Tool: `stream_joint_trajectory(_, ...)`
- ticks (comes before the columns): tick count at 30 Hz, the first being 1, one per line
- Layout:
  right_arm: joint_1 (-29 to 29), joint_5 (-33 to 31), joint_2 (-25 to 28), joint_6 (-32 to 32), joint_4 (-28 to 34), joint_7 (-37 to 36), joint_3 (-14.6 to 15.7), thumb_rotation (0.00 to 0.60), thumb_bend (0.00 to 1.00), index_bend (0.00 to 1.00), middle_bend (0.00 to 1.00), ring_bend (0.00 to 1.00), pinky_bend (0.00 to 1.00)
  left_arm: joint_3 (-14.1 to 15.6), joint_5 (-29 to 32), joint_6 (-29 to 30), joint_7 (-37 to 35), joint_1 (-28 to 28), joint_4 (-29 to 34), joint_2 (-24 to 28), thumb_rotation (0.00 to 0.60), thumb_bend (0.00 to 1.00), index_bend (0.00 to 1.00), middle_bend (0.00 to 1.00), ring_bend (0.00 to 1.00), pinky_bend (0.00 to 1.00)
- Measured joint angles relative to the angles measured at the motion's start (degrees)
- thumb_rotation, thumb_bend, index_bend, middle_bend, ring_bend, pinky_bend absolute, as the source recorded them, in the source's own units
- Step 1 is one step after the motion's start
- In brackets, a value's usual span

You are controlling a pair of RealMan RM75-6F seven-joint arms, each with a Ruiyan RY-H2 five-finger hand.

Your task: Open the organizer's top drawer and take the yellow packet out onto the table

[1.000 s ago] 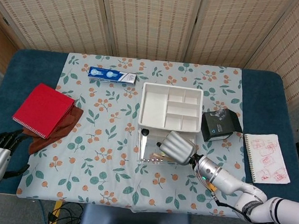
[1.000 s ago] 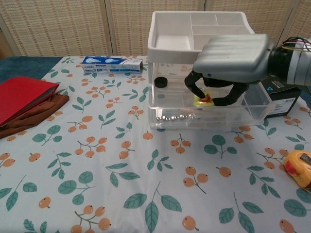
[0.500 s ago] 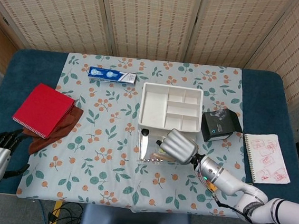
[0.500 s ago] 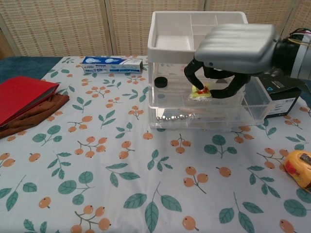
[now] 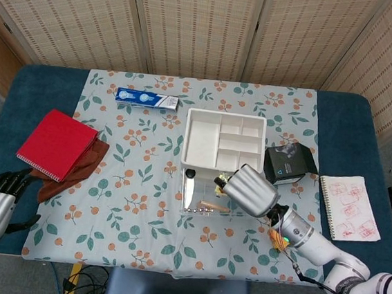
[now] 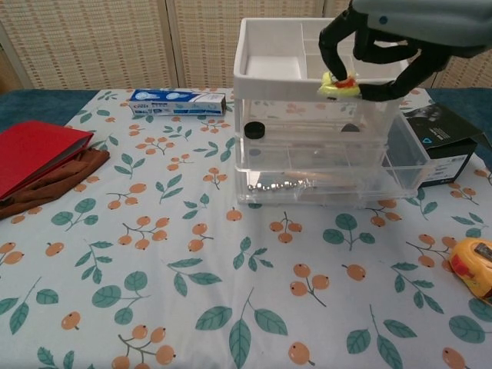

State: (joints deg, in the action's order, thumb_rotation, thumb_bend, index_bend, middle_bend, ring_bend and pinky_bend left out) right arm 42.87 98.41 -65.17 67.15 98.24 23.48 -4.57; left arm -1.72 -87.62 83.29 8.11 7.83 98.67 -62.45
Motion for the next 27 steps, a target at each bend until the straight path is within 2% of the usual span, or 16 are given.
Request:
stream_joint_trajectory(7,-8.98,1.4,4.61,10.07,2.1,-0.06,1.96,0.6,0.6,0.68,0.97,1.0,1.0,-0.21,-0.39,-0.11,0.29,0.43,0.47,0.01,0.6,0.18,0.2,0.13,0.14,0.13)
stream_joint_trajectory(13,-15.4,0.05,4.91,13.69,-1.37,-3.52,4.76,0.6,0.6,0.68,0.97,1.0,1.0,-0.26,-0.9,-0.32,1.05,0.83,1.29,-0.08,0.6,0.18,0.2,0.13,0.14,0.13)
stream_joint_trajectory(17,-17.51,-0.45,3.15,13.98,-5.06,-5.79,6.17,0.6,0.6,0.68,0.97,1.0,1.0,-0.19,-1.25,-0.42,1.79,1.01,1.97,-0.12,0.6,0.17,0.2,0.13,0.14,0.13)
stream_joint_trajectory(27,-19.86,0.25,-5.95,11.85,-15.55,-11.28,8.66,0.6,0.6,0.68,0.97,1.0,1.0,0.15,-1.34,-0.37,3.09,0.87,2.98,0.01,0.6,0.18,0.2,0.13,0.14,0.13)
